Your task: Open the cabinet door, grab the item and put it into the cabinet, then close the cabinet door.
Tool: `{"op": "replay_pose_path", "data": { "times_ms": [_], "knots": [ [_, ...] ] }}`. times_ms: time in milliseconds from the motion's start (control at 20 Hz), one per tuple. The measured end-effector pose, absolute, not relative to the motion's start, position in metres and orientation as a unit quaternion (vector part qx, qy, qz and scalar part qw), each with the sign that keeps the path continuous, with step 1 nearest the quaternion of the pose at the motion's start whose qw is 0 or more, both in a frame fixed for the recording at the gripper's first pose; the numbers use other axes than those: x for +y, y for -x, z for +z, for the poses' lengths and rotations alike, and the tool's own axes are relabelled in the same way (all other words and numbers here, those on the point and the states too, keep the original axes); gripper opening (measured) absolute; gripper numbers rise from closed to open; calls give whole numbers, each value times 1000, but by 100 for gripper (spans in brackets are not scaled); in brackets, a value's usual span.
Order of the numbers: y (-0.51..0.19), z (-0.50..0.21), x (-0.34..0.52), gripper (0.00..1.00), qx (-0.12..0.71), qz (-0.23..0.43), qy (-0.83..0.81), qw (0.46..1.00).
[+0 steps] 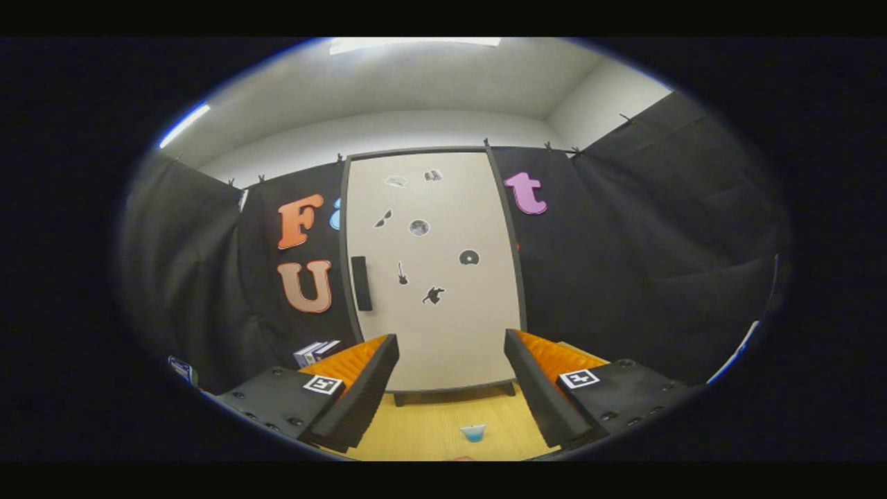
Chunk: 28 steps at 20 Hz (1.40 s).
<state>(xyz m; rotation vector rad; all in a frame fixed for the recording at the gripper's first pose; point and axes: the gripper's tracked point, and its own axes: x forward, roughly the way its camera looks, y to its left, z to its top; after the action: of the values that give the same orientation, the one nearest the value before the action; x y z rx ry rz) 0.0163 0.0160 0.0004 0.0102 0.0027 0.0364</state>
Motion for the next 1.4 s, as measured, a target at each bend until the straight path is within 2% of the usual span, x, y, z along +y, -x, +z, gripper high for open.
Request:
{"op": "replay_pose_path", "data": {
  "times_ms": [200,550,800,1050,1250,1400],
  "knots": [
    [-55,8,47,98,-3,52,17,998],
    [-175,-1,147,98,26,141,11,990],
    [-271,-19,179,98,37,120,36,991],
    [-298,-36,203,98,50,129,22,990],
    [-305,-42,210,90,55,114,33,991],
    [-314,-40,194,68,47,66,52,995]
  ]
}}
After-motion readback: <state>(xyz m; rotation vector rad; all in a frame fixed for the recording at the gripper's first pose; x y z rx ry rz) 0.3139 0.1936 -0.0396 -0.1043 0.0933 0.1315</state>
